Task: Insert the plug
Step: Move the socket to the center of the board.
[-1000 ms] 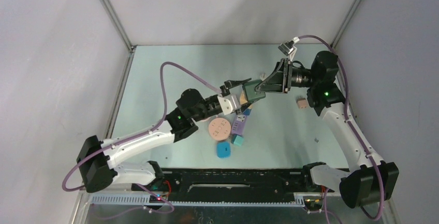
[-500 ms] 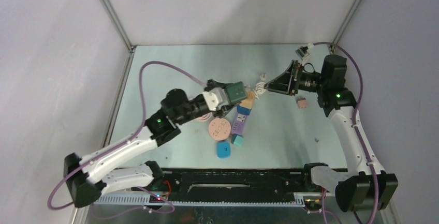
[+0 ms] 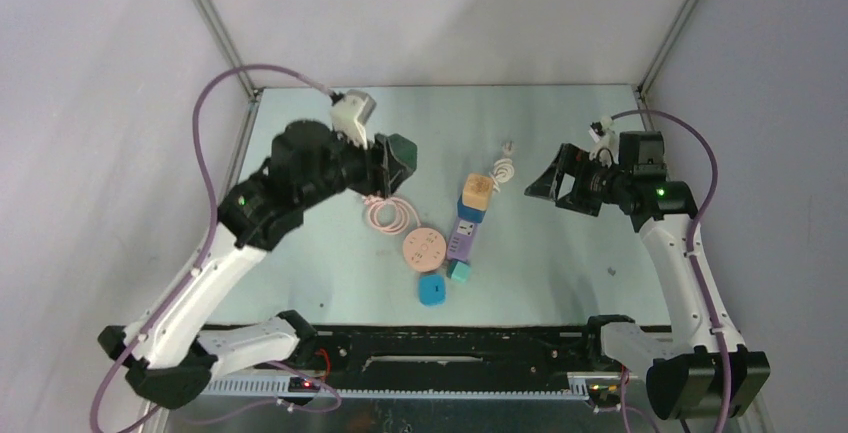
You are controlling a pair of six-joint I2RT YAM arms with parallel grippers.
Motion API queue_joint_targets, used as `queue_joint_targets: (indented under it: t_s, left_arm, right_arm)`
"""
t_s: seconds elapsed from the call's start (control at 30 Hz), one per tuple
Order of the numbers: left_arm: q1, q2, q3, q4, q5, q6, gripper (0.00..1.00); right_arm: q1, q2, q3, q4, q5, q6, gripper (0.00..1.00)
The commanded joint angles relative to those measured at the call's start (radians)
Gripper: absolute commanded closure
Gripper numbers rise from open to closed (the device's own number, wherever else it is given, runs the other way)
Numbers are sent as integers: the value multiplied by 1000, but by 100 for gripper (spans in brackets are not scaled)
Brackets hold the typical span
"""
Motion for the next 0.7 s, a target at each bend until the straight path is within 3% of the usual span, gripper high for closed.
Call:
queue_joint_targets:
  t_s: [0.0, 0.27, 0.43, 0.67]
  left_arm:
    - [86, 154, 293, -368, 163, -243, 100]
    - [114, 493, 786, -733, 280, -472, 100]
    - [112, 626, 871, -785, 404, -520, 100]
    - [87, 816, 1036, -878, 381, -451, 100]
  right_arm:
    - [-2, -10, 28, -117, 168, -105, 1]
    - [-2, -43, 28, -159, 261, -139, 0]
    - [-2, -37, 28, -181, 266, -166, 0]
    - [-3, -36, 18, -197, 267, -191, 0]
